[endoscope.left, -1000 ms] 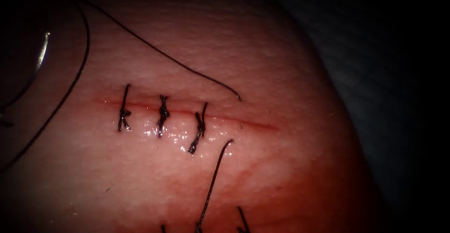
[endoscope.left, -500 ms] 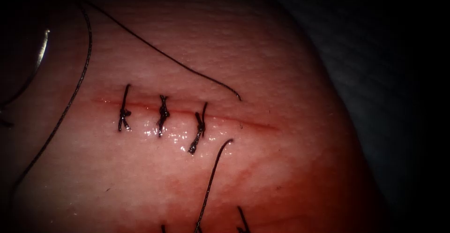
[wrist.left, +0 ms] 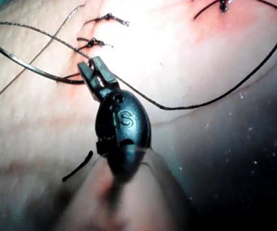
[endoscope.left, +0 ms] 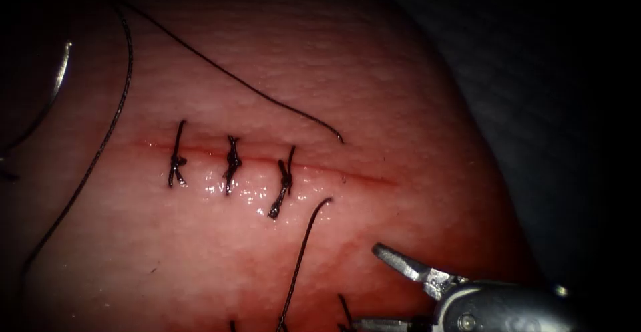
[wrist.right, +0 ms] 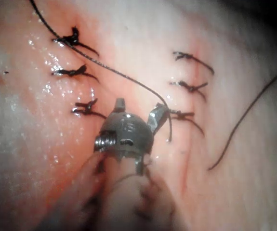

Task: Wound Closure
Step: Grasp the suture working length with the right gripper and pull it away from the wound.

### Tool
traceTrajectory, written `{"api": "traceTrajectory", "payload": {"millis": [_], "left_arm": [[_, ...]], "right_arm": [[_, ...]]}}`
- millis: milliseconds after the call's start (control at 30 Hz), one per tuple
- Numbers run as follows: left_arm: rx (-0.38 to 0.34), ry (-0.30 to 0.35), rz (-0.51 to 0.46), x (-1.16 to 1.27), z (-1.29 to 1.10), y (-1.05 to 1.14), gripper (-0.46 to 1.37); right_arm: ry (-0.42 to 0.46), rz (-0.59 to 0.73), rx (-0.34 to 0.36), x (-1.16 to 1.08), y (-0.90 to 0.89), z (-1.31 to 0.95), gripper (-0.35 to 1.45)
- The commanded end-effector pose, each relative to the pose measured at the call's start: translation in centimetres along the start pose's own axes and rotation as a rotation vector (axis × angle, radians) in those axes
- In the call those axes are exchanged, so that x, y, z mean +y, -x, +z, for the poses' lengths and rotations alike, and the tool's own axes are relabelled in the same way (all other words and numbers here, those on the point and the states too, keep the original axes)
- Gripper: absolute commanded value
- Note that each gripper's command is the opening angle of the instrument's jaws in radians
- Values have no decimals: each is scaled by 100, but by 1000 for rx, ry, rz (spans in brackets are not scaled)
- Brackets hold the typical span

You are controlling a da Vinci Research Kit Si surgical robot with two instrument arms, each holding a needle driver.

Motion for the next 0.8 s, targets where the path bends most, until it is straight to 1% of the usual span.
{"api": "traceTrajectory", "payload": {"millis": [33,167,233,300,367,433,500,567,700,800], "left_arm": [[0,9,0,0,0,0,-35],[1,8,1,1,-1,1,-35],[1,8,2,2,-1,2,-35],[2,7,3,3,-2,2,-35],[1,7,3,4,-2,2,-35],[1,7,3,3,-2,2,-35],[2,8,3,3,-2,2,-35],[2,8,3,3,-2,2,-35],[2,8,3,3,-2,2,-35],[2,8,3,3,-2,2,-35]], "right_arm": [[1,-2,-6,3,2,4,129],[6,-12,-36,21,19,22,123],[10,-16,-48,29,27,32,123],[18,-20,-56,38,33,41,130],[27,-26,-56,42,41,48,134],[35,-31,-57,42,47,54,136],[26,-40,-58,38,55,62,137],[20,-43,-60,36,56,66,136],[-8,-54,-76,22,63,82,131],[-12,-51,-70,18,65,90,130]]}}
